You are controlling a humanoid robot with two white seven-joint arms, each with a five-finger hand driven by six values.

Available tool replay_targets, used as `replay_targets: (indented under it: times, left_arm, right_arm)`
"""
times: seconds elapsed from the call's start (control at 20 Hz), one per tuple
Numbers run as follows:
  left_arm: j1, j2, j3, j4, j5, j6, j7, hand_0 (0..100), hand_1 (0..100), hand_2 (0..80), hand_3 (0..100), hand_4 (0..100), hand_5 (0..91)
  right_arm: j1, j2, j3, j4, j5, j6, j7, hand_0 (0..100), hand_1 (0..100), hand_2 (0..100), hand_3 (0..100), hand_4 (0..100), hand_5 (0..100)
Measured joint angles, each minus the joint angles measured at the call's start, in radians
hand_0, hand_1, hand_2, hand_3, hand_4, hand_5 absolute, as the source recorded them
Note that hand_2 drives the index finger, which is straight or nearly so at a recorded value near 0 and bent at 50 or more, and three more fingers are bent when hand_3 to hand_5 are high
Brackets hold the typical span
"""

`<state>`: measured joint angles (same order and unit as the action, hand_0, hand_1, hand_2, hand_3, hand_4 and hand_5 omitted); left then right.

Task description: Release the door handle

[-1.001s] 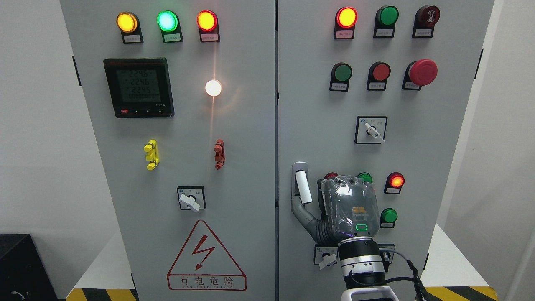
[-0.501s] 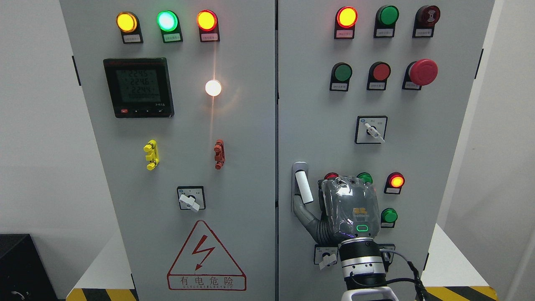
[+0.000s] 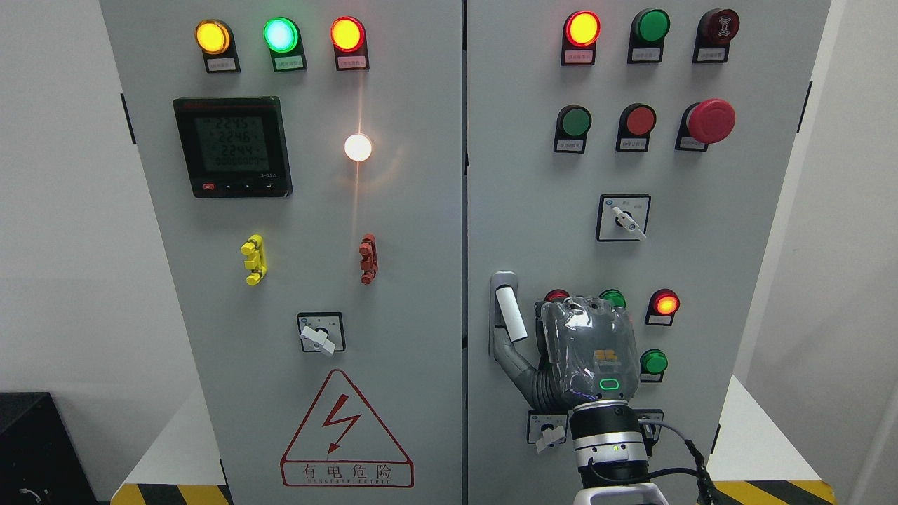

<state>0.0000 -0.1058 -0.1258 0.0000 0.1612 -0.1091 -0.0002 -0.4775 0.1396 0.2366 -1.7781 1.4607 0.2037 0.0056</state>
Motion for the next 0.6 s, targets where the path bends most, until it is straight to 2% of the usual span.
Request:
replay_targets:
  times: [0.6]
  left_arm:
    - [0.0, 0.0, 0.0, 0.0, 0.0, 0.0, 0.0, 12, 56, 0.0, 0, 0, 0.0]
  right_arm:
    - [0.003, 0.0, -0.001, -0.005, 0.0, 0.002, -0.005, 47, 41, 94, 100, 100, 100]
